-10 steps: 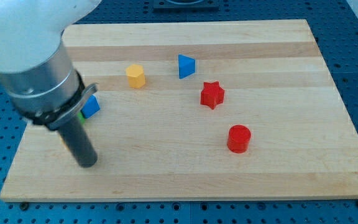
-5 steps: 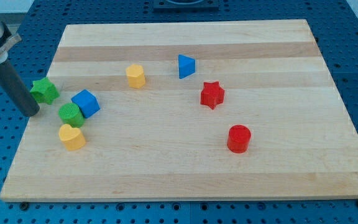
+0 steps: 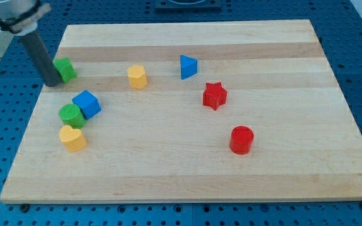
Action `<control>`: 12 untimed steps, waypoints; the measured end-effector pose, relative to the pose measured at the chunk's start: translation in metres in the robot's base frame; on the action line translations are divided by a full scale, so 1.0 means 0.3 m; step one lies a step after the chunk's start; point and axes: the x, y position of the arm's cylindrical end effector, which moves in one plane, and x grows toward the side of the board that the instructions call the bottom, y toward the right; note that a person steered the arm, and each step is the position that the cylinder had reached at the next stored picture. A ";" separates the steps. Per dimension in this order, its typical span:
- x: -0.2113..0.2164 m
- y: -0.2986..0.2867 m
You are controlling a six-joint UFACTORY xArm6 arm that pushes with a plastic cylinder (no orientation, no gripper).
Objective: Place the green star in between blue cube and yellow hexagon
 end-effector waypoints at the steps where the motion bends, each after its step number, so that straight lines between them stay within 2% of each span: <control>1: -0.096 0.001; 2: -0.121 0.135; 4: -0.261 0.361; 6: -0.246 0.459; 8: -0.190 0.434; 10: -0.057 0.476; 11: 0.004 0.507; 12: 0.069 0.619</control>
